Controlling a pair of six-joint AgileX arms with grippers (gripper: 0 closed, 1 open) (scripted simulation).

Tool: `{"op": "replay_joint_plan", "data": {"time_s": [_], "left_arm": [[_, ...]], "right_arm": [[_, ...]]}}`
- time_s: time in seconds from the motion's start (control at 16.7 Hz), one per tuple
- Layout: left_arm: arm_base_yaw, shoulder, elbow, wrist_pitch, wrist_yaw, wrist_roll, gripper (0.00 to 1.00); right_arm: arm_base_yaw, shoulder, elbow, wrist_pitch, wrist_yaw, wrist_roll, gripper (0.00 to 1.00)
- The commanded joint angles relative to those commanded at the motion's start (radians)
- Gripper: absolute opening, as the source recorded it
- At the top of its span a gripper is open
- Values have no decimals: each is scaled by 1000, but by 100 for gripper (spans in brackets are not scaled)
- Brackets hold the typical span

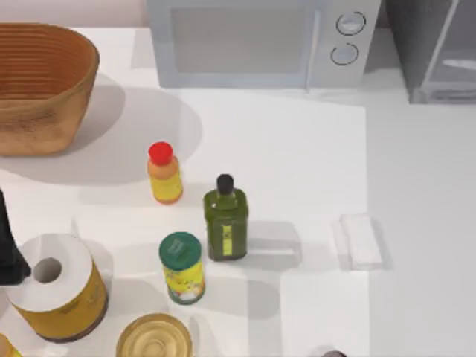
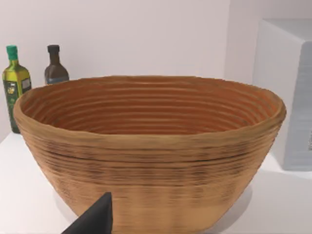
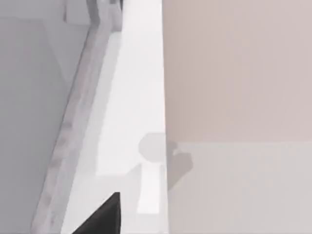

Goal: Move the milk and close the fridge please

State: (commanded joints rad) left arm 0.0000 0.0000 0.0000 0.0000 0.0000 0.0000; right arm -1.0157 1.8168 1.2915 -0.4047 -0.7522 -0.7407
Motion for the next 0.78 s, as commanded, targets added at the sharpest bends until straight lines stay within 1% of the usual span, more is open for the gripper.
{"op": "replay_joint_plan", "data": {"time_s": [0.12,0.24,0.6,0.66,0.78], "left_arm": [[0,0,0,0,0,0,100],[0,0,0,0,0,0,100],[0,0,0,0,0,0,100],[0,0,0,0,0,0,100],[0,0,0,0,0,0,100]], "right_arm": [[56,5,-1,79,15,83,100],[86,9,-3,119,23,123,100],[80,2,-10,126,25,127,100],[87,-1,-12,131,36,136,100],[130,-15,-28,155,91,179,100]]}}
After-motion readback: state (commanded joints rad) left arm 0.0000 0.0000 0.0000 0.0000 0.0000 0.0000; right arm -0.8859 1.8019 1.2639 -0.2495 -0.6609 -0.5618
